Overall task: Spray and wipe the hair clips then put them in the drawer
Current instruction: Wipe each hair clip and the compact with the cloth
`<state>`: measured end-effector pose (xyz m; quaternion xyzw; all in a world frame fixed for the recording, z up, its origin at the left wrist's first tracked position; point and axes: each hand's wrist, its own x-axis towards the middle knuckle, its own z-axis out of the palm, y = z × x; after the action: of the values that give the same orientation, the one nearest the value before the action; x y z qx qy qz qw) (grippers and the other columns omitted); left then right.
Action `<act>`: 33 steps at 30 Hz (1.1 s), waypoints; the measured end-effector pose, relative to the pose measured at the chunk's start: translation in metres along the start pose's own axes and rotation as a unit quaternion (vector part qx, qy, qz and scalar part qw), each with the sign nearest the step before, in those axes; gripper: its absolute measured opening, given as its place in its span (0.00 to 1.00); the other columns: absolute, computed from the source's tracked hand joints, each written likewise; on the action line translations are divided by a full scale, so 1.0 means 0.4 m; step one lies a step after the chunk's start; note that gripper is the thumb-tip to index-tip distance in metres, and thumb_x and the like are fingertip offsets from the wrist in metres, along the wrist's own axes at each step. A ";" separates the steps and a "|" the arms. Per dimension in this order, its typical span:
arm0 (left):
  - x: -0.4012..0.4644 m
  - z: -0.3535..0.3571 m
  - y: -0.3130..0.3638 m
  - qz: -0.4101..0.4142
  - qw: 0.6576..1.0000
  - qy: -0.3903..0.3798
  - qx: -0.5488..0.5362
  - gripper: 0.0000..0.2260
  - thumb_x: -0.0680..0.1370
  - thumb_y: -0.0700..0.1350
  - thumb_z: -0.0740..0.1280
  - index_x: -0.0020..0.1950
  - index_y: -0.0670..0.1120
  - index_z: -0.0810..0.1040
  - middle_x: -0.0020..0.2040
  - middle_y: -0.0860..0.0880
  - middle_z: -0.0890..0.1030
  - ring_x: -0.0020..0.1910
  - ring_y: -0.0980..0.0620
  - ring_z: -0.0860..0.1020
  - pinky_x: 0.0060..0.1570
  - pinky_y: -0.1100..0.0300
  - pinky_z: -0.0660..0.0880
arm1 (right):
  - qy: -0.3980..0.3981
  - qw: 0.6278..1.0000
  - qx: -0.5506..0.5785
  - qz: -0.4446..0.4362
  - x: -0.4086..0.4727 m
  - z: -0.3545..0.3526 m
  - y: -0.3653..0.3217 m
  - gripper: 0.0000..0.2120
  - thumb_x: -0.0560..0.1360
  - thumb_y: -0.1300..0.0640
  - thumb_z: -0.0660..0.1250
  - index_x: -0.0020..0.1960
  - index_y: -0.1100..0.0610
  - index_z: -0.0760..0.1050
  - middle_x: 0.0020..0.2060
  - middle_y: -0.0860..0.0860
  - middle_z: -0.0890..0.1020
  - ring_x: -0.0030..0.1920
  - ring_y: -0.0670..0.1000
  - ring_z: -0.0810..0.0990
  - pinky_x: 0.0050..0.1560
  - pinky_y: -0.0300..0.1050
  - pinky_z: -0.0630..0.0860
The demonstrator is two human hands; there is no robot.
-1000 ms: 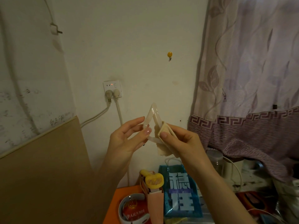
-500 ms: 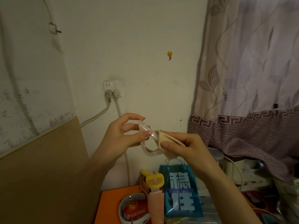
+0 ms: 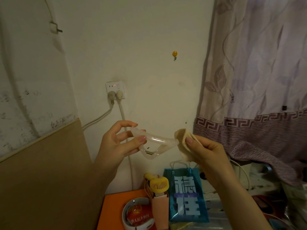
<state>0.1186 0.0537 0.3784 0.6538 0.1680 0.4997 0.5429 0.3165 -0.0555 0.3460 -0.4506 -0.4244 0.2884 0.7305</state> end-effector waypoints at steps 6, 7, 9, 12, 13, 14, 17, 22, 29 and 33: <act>-0.016 0.040 -0.037 -0.014 0.998 0.035 -0.055 0.19 0.61 0.45 0.75 0.49 0.46 0.75 0.47 0.42 0.85 0.46 0.43 0.84 0.41 0.59 0.80 | -0.014 0.998 0.048 0.026 -0.007 0.032 0.002 0.20 0.67 0.50 0.67 0.56 0.57 0.81 0.44 0.51 0.86 0.41 0.46 0.84 0.36 0.38 0.79; -0.019 0.047 -0.043 -0.013 0.997 0.038 -0.060 0.18 0.63 0.44 0.75 0.49 0.46 0.74 0.47 0.43 0.85 0.47 0.43 0.84 0.41 0.59 0.80 | -0.012 0.998 0.055 0.030 -0.008 0.039 0.003 0.20 0.66 0.50 0.67 0.56 0.57 0.81 0.43 0.51 0.86 0.40 0.46 0.84 0.36 0.38 0.79; -0.025 0.059 -0.054 -0.014 0.997 0.040 -0.069 0.16 0.64 0.44 0.75 0.48 0.46 0.74 0.47 0.43 0.85 0.47 0.44 0.84 0.41 0.59 0.80 | -0.003 0.997 0.071 0.033 -0.008 0.048 0.005 0.20 0.66 0.50 0.67 0.55 0.58 0.81 0.43 0.51 0.86 0.39 0.46 0.84 0.35 0.37 0.79; -0.032 0.066 -0.063 -0.023 0.996 0.041 -0.073 0.16 0.64 0.44 0.74 0.46 0.47 0.73 0.47 0.43 0.85 0.47 0.44 0.84 0.41 0.60 0.80 | 0.003 0.995 0.090 0.045 -0.006 0.050 0.007 0.19 0.67 0.51 0.67 0.54 0.58 0.81 0.42 0.52 0.86 0.39 0.47 0.84 0.37 0.39 0.80; -0.033 0.066 -0.064 -0.025 0.996 0.041 -0.069 0.15 0.63 0.44 0.75 0.46 0.47 0.73 0.46 0.43 0.85 0.47 0.44 0.84 0.41 0.60 0.80 | 0.002 0.995 0.087 0.050 -0.006 0.050 0.009 0.18 0.67 0.51 0.67 0.54 0.59 0.81 0.41 0.52 0.86 0.39 0.47 0.83 0.39 0.40 0.80; -0.033 0.065 -0.065 -0.027 0.997 0.040 -0.059 0.16 0.63 0.44 0.75 0.46 0.47 0.74 0.46 0.44 0.85 0.46 0.46 0.84 0.41 0.61 0.80 | 0.001 0.995 0.082 0.052 -0.006 0.049 0.010 0.18 0.67 0.51 0.67 0.53 0.59 0.81 0.40 0.52 0.85 0.38 0.47 0.83 0.39 0.41 0.80; -0.033 0.063 -0.060 -0.036 0.999 0.025 0.009 0.18 0.61 0.45 0.76 0.48 0.47 0.77 0.43 0.47 0.86 0.43 0.51 0.84 0.39 0.63 0.79 | 0.004 0.996 0.074 0.053 -0.007 0.043 0.014 0.17 0.66 0.50 0.68 0.50 0.59 0.82 0.38 0.53 0.84 0.37 0.49 0.81 0.41 0.43 0.80; -0.038 0.061 -0.044 -0.040 0.996 -0.020 0.080 0.22 0.58 0.47 0.77 0.52 0.48 0.82 0.41 0.48 0.86 0.40 0.54 0.84 0.38 0.67 0.77 | -0.015 0.996 0.072 0.052 -0.002 0.034 0.006 0.15 0.64 0.49 0.71 0.45 0.57 0.84 0.36 0.55 0.83 0.37 0.51 0.79 0.45 0.47 0.77; -0.037 0.067 -0.032 -0.040 0.990 -0.076 0.114 0.21 0.59 0.47 0.77 0.52 0.51 0.83 0.42 0.49 0.86 0.42 0.55 0.84 0.37 0.68 0.77 | -0.072 0.995 0.047 0.054 -0.002 0.033 -0.018 0.18 0.65 0.51 0.70 0.51 0.60 0.83 0.37 0.53 0.84 0.36 0.47 0.82 0.37 0.37 0.77; -0.040 0.066 -0.039 -0.033 0.991 -0.066 0.112 0.20 0.60 0.47 0.77 0.51 0.51 0.84 0.43 0.49 0.86 0.46 0.54 0.84 0.40 0.65 0.79 | -0.086 0.995 0.032 0.046 -0.006 0.032 -0.015 0.17 0.67 0.52 0.69 0.51 0.61 0.82 0.38 0.54 0.85 0.37 0.48 0.82 0.40 0.37 0.78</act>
<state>0.1387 0.0328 0.3596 0.7362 0.2082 0.4149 0.4924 0.3042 -0.0548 0.3535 -0.4197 -0.4551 0.3726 0.6913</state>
